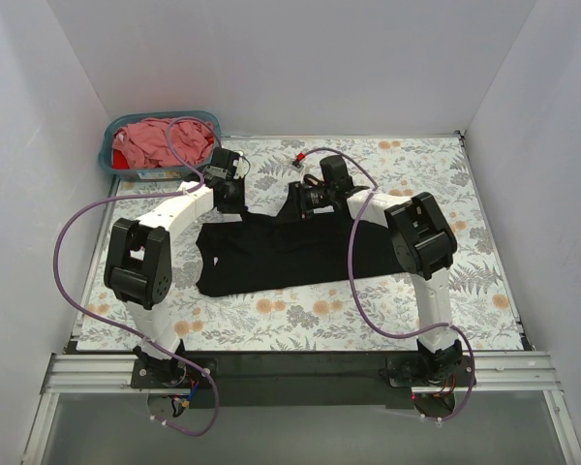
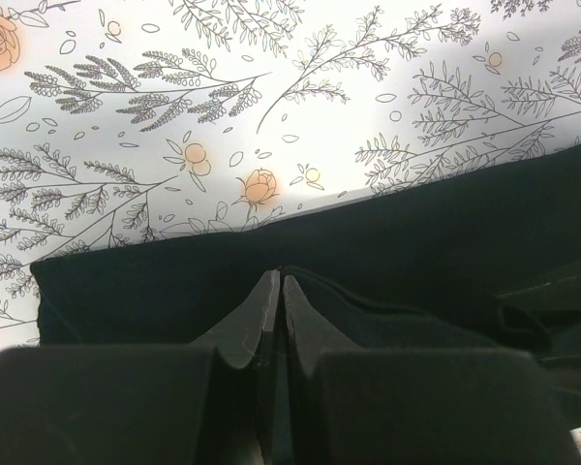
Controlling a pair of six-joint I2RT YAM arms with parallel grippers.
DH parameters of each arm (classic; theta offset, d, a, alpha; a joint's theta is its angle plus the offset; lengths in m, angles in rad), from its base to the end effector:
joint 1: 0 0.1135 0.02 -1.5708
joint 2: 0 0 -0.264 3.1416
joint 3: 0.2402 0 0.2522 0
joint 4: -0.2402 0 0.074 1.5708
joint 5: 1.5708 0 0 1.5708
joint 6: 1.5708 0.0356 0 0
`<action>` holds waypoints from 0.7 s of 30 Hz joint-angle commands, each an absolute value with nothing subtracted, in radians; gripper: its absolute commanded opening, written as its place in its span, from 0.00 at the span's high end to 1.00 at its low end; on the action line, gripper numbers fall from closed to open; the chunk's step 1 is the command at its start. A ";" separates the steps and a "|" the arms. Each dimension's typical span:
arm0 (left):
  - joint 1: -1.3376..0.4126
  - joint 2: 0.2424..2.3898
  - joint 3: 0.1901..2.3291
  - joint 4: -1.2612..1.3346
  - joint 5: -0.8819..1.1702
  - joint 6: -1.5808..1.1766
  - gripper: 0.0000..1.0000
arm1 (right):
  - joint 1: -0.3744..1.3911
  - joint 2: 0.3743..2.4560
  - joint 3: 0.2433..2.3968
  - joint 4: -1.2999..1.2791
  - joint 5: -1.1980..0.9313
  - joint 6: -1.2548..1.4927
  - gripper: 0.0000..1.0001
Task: Fold and stack the t-shirts
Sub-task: Fold the tshirt
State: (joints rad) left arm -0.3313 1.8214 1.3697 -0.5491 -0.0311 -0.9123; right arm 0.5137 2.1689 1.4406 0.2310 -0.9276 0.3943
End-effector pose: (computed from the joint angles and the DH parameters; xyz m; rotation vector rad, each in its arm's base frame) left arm 0.3703 -0.1262 0.2241 -0.7648 2.5164 -0.4156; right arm 0.3999 0.2583 0.1679 -0.7495 2.0599 1.4926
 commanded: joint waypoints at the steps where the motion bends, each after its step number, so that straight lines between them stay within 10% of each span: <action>1: -0.334 1.770 1.387 -0.540 -0.054 -0.899 1.00 | 0.517 2.112 1.410 0.261 -0.916 0.361 0.60; 21: -0.334 1.910 1.439 -0.417 -0.129 -0.813 0.99 | 0.514 2.022 1.289 0.250 -0.720 0.330 0.61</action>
